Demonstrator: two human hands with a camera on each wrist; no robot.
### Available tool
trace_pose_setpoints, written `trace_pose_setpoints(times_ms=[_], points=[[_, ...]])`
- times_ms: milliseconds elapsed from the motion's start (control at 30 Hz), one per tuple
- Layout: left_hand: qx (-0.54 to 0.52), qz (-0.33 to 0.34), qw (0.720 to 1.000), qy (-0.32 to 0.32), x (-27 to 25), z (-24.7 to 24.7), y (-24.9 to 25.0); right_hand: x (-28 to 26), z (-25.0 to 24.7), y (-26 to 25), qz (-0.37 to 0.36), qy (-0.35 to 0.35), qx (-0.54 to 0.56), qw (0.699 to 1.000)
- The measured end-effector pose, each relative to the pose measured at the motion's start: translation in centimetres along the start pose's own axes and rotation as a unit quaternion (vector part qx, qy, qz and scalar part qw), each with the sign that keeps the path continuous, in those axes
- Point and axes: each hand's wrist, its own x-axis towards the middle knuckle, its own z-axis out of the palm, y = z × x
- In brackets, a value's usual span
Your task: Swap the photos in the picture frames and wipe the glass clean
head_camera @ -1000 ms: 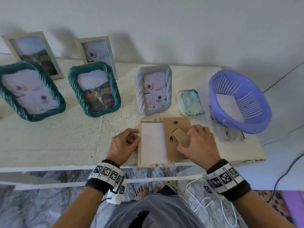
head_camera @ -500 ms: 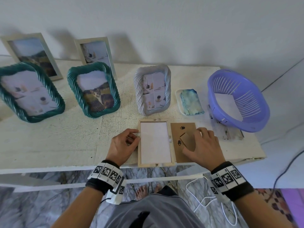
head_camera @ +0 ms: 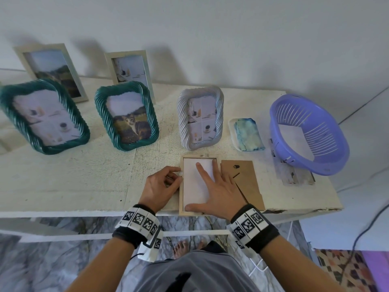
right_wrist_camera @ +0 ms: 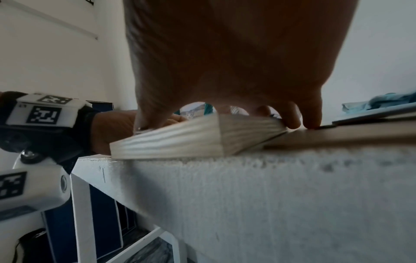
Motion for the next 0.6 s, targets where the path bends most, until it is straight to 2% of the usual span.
trace_pose_setpoints(times_ms=[233, 533, 600], points=[[-0.001, -0.005, 1.0, 0.001, 0.0, 0.0, 0.0, 1.1, -0.3, -0.4, 0.0, -0.009, -0.026, 1.0], [0.006, -0.003, 1.0, -0.001, 0.0, -0.1, -0.1, 0.9, -1.1, -1.1, 0.004, -0.003, 0.011, 1.0], [0.006, -0.005, 1.0, -0.001, 0.0, -0.1, -0.2, 1.1, -1.3, -1.0, 0.005, 0.017, 0.021, 1.0]])
